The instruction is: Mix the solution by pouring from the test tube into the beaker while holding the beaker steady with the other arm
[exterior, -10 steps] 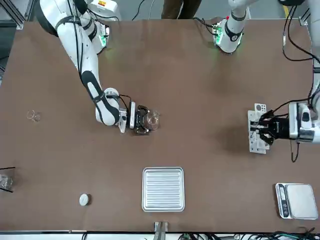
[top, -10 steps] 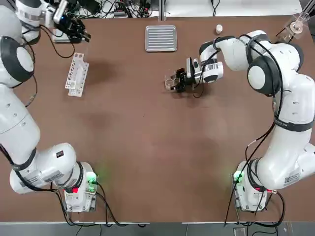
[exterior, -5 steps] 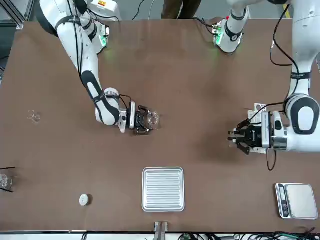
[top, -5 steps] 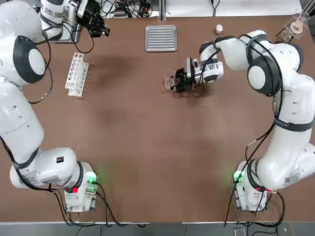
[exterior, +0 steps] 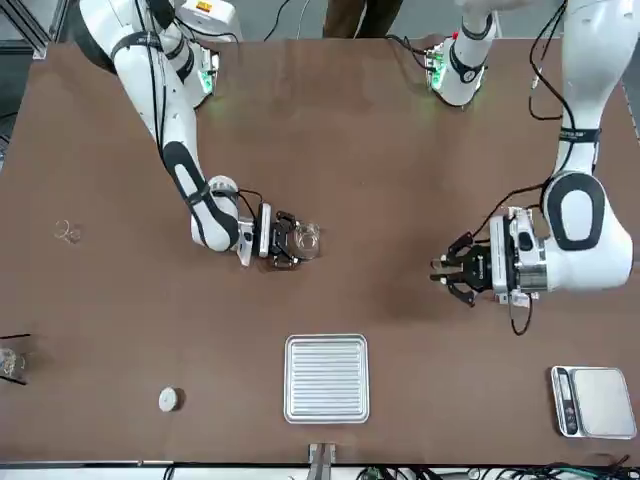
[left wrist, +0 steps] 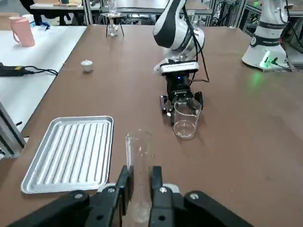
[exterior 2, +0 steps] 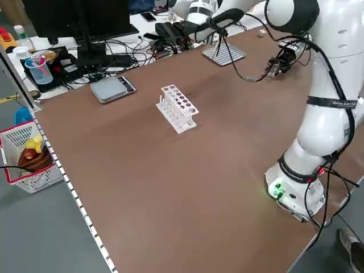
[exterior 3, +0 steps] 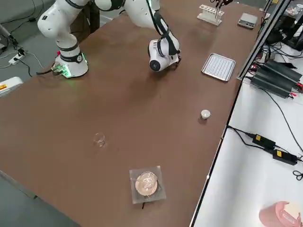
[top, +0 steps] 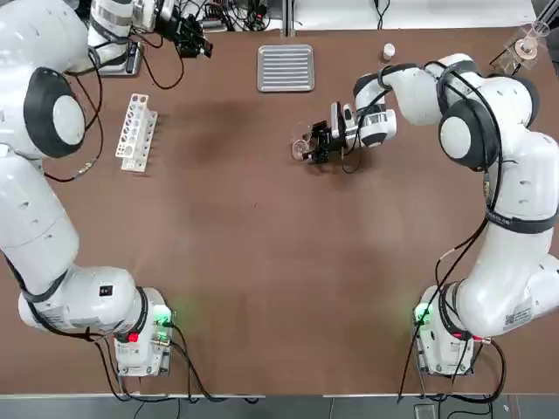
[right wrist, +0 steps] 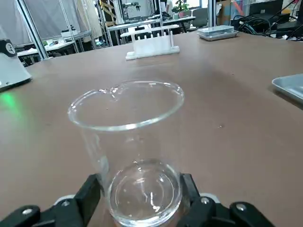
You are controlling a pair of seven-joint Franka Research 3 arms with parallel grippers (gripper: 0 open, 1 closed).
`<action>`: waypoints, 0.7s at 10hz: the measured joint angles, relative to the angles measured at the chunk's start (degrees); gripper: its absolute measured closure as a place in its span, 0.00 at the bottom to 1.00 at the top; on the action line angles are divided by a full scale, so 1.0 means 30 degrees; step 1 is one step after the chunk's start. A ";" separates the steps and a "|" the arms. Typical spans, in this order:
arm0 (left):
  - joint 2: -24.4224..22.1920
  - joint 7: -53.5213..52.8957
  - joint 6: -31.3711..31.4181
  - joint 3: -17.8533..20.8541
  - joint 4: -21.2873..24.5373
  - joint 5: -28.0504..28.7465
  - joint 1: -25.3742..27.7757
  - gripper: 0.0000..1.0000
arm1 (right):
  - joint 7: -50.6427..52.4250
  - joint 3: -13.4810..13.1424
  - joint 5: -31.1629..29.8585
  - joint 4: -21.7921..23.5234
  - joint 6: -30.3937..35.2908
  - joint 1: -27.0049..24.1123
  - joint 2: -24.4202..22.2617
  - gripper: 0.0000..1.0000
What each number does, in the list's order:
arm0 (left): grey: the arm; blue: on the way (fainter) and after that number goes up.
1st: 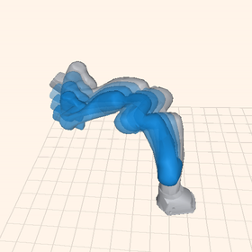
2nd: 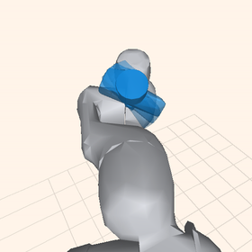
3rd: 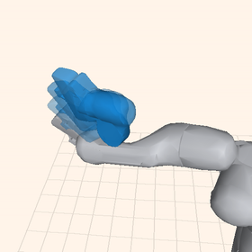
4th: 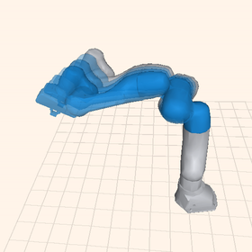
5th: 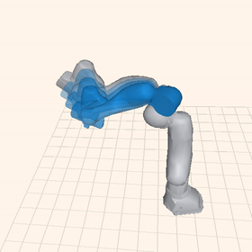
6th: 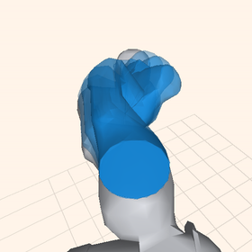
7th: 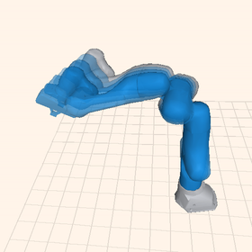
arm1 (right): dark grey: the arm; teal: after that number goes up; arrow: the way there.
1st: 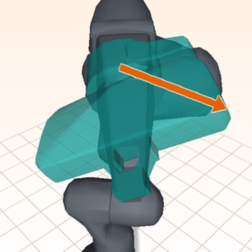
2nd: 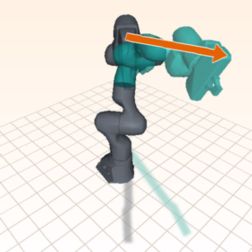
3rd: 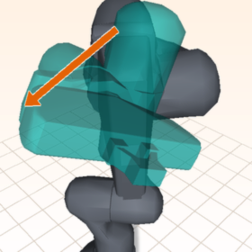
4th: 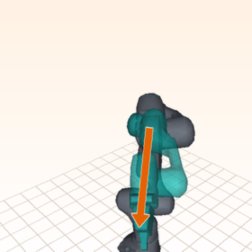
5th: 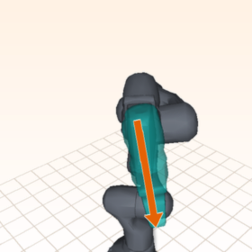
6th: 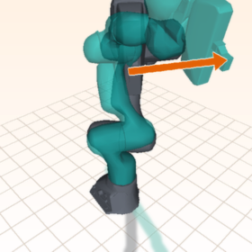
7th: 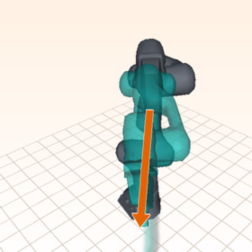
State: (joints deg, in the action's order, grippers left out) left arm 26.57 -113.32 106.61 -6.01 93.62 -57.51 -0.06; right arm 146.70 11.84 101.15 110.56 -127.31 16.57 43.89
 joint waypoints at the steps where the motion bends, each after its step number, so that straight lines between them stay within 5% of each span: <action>1: -0.0006 0.0278 0.0966 -0.0008 0.0276 -0.0001 -0.0639 0.78 | 0.0000 0.0000 0.0000 -0.0002 -0.0003 -0.0003 0.0000 0.25; 7: -0.0605 0.2178 0.4573 0.0048 0.1970 -0.0007 -0.4544 0.78 | 0.0000 0.0000 0.0000 -0.0020 -0.0035 -0.0009 0.0000 0.25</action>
State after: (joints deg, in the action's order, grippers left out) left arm 24.76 -106.79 120.33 -5.86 99.52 -57.53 -13.69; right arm 146.70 11.84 101.15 110.50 -127.41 16.55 43.89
